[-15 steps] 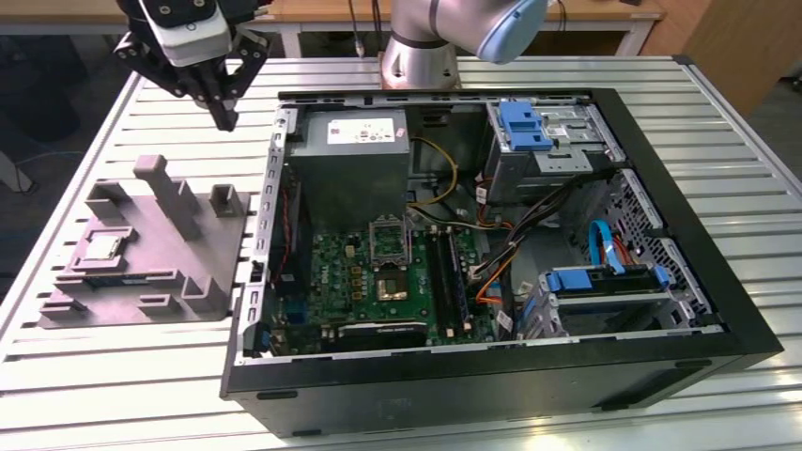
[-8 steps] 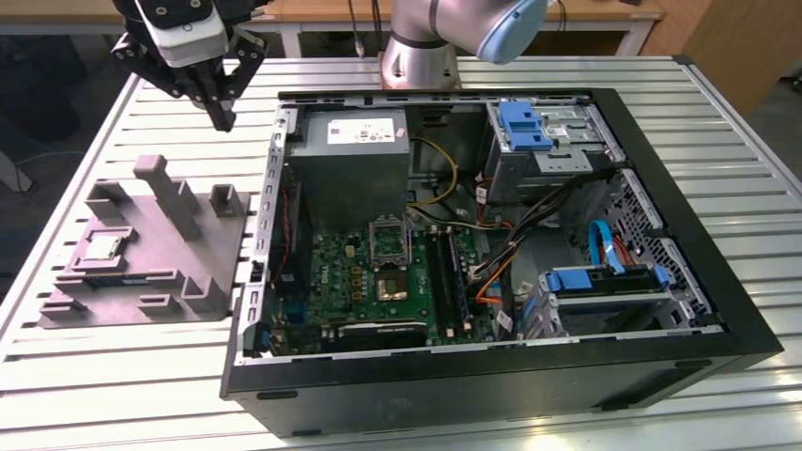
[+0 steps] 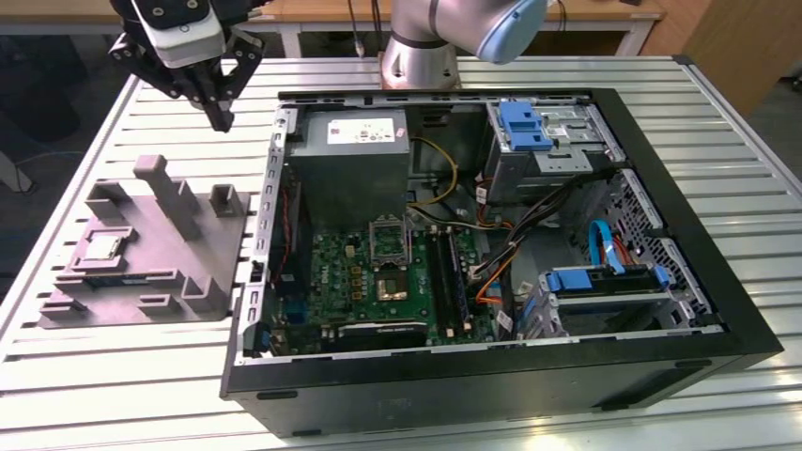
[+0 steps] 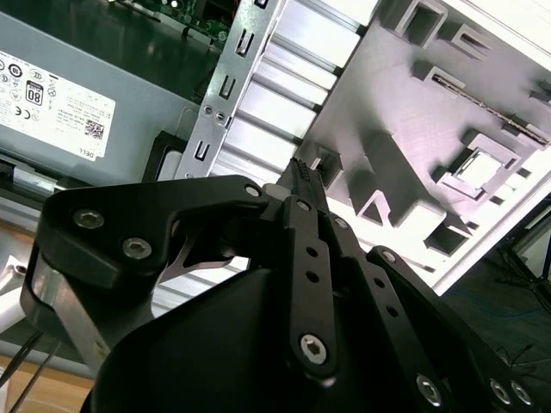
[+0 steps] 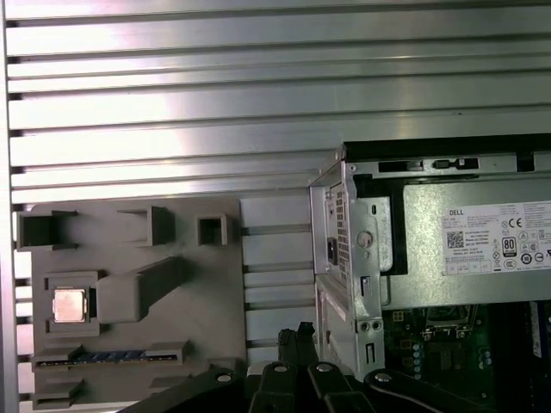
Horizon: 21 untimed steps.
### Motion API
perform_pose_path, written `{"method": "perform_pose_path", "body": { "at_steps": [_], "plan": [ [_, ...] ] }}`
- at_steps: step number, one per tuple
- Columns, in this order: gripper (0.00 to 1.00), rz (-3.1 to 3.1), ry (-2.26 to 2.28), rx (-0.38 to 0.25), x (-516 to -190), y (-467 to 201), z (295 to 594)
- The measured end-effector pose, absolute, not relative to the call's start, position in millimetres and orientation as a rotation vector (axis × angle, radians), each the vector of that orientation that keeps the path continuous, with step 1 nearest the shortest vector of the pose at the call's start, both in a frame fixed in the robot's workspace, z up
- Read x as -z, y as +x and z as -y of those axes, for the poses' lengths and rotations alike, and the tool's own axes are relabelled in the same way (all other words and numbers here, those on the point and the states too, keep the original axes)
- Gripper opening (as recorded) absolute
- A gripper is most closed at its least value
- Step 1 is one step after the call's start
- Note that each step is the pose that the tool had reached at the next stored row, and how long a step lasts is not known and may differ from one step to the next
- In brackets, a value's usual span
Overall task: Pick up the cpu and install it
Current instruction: 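Reach for the cpu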
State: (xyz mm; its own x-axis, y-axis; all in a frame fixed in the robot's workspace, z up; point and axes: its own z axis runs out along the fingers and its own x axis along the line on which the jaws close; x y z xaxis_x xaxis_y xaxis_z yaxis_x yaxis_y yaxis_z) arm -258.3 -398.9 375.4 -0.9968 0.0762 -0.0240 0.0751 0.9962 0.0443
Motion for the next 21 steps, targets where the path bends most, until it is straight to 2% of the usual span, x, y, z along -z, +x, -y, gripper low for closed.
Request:
{"method": "perform_pose_path", "body": {
  "at_steps": [21],
  "plan": [
    [0.11,-3.113,0.118,-0.068,-374.8,-265.2,399.0]
  ]
}}
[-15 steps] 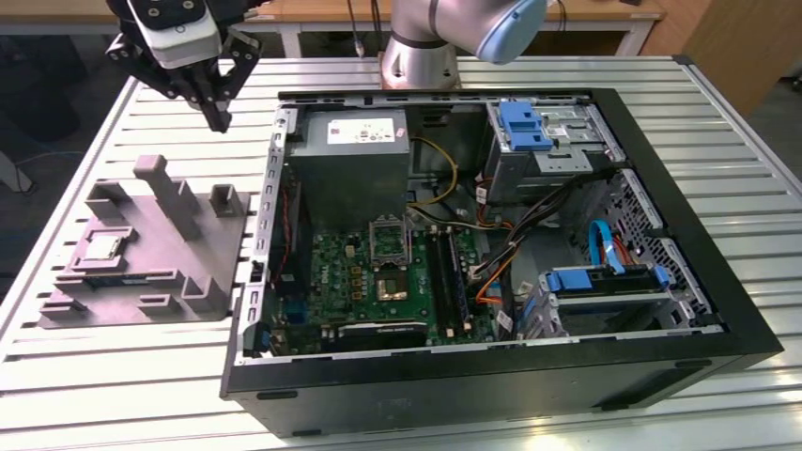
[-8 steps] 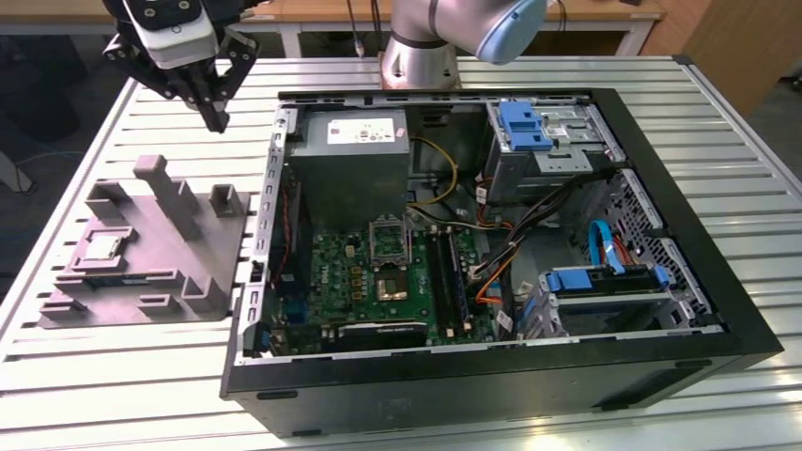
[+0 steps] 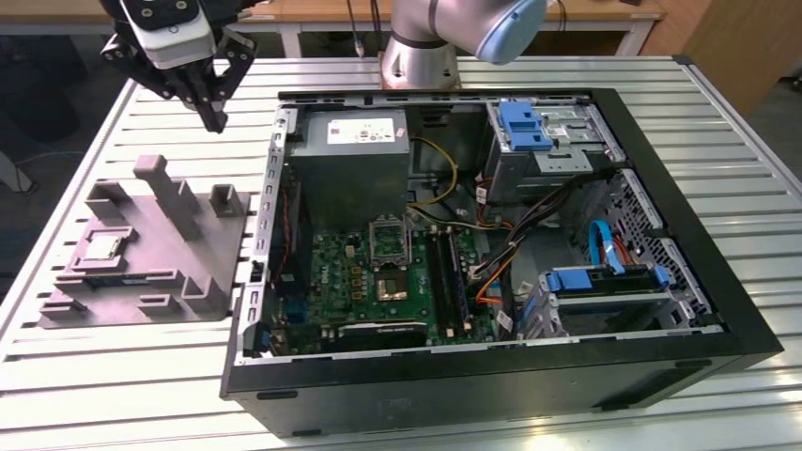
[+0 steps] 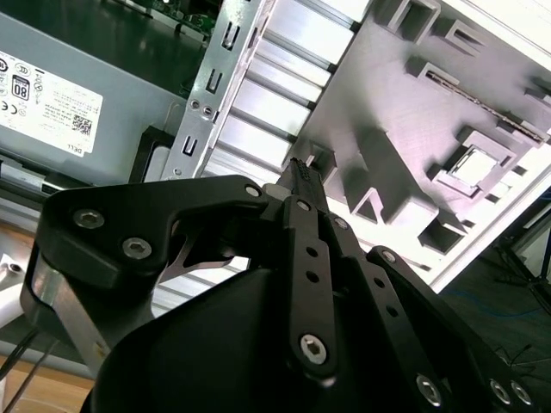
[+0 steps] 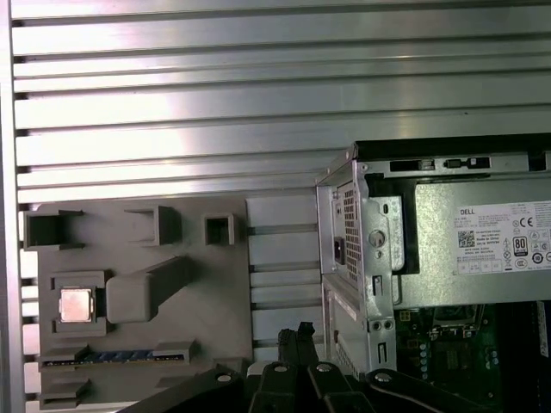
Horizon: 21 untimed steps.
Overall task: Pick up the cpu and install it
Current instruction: 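Reach for the cpu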
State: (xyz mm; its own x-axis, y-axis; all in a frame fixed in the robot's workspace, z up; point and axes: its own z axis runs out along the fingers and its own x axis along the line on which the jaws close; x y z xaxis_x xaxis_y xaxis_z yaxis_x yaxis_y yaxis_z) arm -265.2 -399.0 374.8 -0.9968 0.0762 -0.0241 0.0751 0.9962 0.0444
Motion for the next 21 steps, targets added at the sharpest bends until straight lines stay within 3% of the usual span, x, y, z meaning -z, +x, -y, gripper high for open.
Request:
{"method": "perform_pose_path", "body": {
  "at_steps": [21],
  "plan": [
    [0.11,-3.113,0.118,-0.068,-374,-278,399]
  ]
}}
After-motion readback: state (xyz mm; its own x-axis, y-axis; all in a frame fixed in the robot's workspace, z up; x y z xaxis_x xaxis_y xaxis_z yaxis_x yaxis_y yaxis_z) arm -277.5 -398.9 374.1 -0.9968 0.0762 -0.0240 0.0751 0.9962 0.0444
